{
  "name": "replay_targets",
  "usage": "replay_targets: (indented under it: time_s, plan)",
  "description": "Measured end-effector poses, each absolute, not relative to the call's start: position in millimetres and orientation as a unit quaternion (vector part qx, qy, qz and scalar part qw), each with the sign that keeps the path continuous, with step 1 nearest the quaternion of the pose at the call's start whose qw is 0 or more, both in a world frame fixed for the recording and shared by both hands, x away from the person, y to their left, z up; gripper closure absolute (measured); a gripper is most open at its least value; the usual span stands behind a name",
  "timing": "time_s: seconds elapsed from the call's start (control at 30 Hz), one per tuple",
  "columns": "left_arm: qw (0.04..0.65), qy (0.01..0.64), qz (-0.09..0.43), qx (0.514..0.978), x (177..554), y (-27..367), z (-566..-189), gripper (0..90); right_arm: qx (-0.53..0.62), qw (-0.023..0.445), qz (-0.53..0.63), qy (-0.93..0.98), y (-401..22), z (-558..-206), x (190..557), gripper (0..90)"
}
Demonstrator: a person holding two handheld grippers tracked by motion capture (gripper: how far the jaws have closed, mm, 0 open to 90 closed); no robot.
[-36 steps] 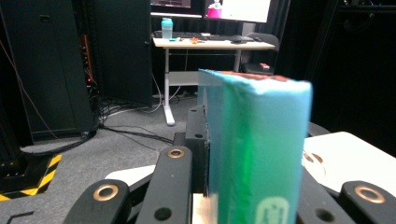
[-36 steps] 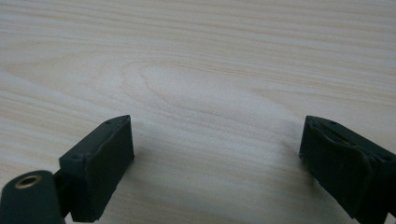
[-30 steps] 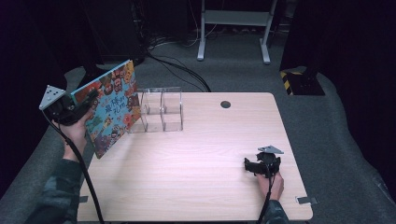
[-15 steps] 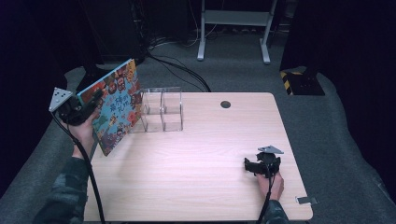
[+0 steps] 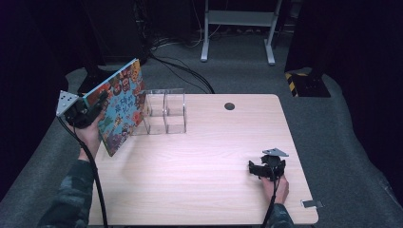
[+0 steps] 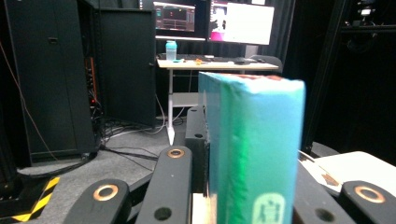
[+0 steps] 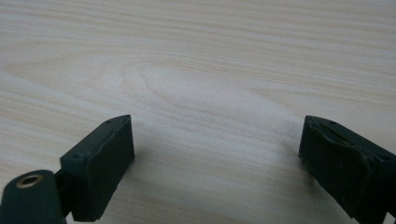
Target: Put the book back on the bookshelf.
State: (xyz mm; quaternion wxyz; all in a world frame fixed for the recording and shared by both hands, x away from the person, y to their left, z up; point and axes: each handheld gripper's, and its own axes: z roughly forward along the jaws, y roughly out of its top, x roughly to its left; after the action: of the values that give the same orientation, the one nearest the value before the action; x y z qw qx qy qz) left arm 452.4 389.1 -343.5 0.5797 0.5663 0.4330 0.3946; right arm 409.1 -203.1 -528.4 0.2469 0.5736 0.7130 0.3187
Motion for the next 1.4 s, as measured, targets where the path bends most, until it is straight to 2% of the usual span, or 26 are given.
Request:
replay_targets:
  time_s: [0.83,1.4]
  plan:
    - [0.584,0.424,0.408,0.558,459.0,391.4,-364.3,80.4,0.572,0.247,0.319,0.714,-203.1,-528.4,408.9,10.6]
    - [0.594,0.442,0.39,0.548,448.7,407.1,-382.0,79.8,0.575,0.246,0.319,0.712,-202.5,-528.2,408.3,11.0]
